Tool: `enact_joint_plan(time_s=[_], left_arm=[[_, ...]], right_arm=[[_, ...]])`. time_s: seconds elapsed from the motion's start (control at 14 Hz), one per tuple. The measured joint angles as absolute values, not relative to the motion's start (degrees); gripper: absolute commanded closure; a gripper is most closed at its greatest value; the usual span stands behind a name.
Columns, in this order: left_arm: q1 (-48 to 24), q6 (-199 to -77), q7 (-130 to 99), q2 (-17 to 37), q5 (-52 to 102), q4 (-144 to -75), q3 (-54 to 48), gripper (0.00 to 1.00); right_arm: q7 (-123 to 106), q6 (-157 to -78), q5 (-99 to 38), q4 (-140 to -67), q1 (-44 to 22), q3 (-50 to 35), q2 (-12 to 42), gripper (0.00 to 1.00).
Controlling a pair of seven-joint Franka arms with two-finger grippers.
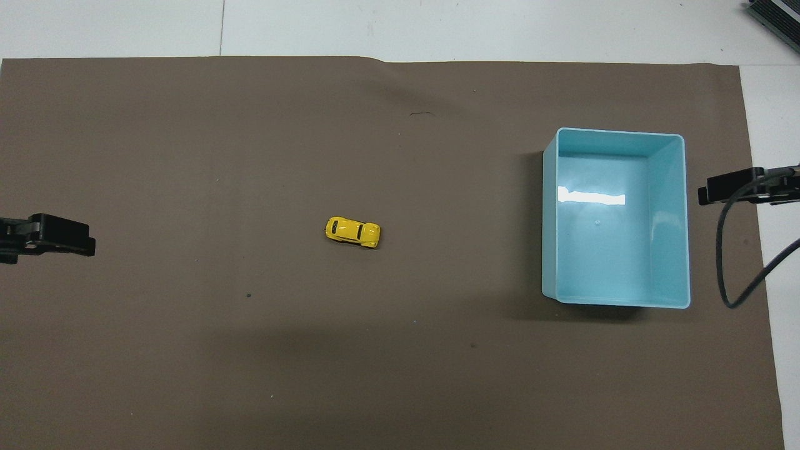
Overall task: Wind up and store yellow beetle car
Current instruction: 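Reach the left gripper over the yellow toy car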
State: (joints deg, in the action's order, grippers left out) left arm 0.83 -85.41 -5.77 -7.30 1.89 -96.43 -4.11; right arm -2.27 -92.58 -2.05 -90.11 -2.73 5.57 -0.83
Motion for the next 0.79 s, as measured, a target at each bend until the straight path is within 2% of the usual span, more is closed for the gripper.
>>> enact_joint_plan(time_s=[0.36,0.79], left_arm=[[-0.2,-85.5,-15.3,-7.3,1.9,-96.9,-4.2,0.0],[-4.1,-89.1,-39.9,-5.0,2.0,-97.1,-4.3,0.0]], right_arm=[[-2.3,-92.6,-2.1,-90.1,-2.7,5.6,-0.8,0.0],[-2.3,-92.6,-2.1,-90.1,-2.7,5.6,-0.8,0.0]])
